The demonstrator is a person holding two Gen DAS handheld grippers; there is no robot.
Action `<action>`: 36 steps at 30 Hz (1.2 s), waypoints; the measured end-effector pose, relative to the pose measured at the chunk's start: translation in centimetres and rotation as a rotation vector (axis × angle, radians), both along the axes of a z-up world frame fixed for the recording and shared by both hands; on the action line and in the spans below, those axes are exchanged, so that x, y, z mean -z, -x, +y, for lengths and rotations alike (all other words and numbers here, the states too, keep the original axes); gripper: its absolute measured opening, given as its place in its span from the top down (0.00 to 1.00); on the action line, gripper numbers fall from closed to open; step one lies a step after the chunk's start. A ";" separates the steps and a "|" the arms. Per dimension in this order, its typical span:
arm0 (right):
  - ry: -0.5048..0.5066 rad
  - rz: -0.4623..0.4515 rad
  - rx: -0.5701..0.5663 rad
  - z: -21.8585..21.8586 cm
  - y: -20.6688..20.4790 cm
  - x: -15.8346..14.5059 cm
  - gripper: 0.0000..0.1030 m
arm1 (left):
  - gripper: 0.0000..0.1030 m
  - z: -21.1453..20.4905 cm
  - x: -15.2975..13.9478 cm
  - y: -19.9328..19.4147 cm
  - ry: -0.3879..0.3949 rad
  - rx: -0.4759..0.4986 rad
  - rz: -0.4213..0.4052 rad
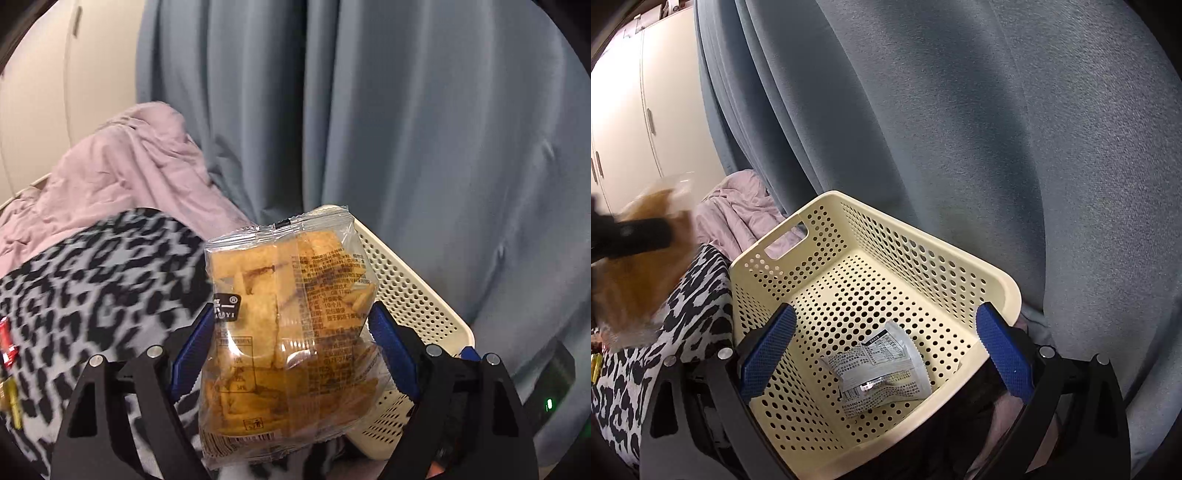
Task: Organize snacks
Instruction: 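Lower the orange cracker bag into the basket and open the left tool, then move both tools back toward the remaining snacks on the blanket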
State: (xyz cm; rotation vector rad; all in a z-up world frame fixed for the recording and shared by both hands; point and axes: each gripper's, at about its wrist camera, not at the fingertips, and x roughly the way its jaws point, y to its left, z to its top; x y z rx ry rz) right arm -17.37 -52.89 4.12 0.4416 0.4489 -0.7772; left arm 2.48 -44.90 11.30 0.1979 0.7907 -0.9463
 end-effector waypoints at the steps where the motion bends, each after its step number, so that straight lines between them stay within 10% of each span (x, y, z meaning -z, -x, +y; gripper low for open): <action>1: -0.001 0.000 -0.003 0.0 0.0 0.0 0.04 | 0.21 -0.6 0.3 -0.1 -0.002 0.012 0.008; 14: 0.006 0.011 -0.010 0.1 0.4 0.1 0.04 | 0.09 -6.8 2.7 -1.7 0.006 0.094 0.062; 36: 0.009 0.011 -0.038 0.7 -0.1 -0.9 0.04 | 0.08 -0.3 -0.3 -2.0 -0.008 -0.051 -0.110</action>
